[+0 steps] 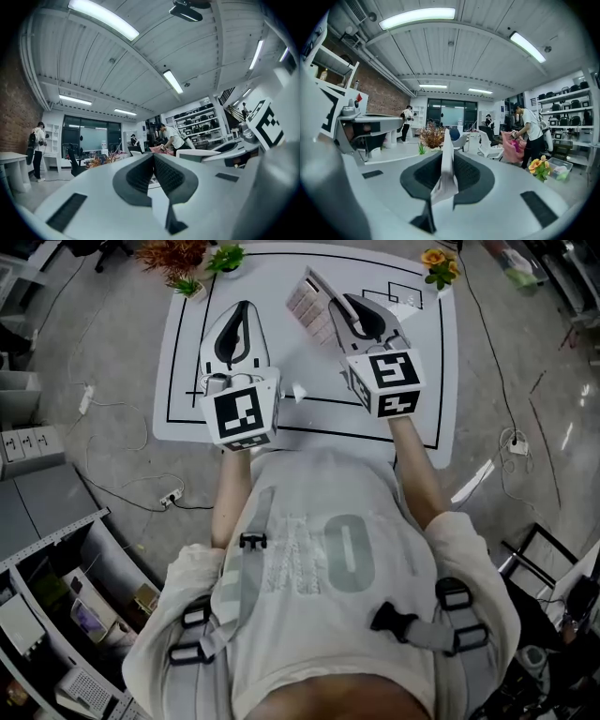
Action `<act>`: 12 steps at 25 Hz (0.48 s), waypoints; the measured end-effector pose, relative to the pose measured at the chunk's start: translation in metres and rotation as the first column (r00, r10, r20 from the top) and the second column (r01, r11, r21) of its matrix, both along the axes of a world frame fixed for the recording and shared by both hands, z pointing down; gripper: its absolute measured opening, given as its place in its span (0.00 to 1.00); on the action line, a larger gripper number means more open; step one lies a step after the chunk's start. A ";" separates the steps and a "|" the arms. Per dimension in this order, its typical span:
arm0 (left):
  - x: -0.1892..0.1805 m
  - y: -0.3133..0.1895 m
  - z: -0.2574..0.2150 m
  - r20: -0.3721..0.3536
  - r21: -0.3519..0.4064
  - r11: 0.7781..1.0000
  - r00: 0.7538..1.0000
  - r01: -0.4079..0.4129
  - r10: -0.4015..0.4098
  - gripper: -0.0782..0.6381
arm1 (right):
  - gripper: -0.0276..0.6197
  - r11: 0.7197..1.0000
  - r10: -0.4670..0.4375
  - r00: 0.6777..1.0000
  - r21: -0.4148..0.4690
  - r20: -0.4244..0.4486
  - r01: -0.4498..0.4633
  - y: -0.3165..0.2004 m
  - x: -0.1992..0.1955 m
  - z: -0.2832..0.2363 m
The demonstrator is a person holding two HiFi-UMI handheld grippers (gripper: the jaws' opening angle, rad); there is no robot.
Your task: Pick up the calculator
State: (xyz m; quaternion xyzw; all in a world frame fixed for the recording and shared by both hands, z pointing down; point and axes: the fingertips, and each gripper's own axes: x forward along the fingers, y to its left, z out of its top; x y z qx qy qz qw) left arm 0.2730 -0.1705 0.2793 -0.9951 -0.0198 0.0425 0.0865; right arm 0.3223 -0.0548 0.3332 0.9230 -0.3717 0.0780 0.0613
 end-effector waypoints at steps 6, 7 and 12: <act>0.004 0.013 0.010 0.027 0.007 1.000 0.999 -0.022 0.022 0.14 | 0.16 0.998 0.024 1.000 0.056 0.008 -0.025 0.004 -0.018 0.006; 0.005 0.013 0.010 0.029 0.009 1.000 0.999 -0.023 0.022 0.14 | 0.16 0.998 0.029 1.000 0.058 0.008 -0.030 0.004 -0.020 0.007; 0.004 0.006 0.014 0.039 -0.017 1.000 0.999 -0.009 0.009 0.14 | 0.16 0.998 0.037 0.999 0.051 0.003 -0.037 0.005 -0.026 0.008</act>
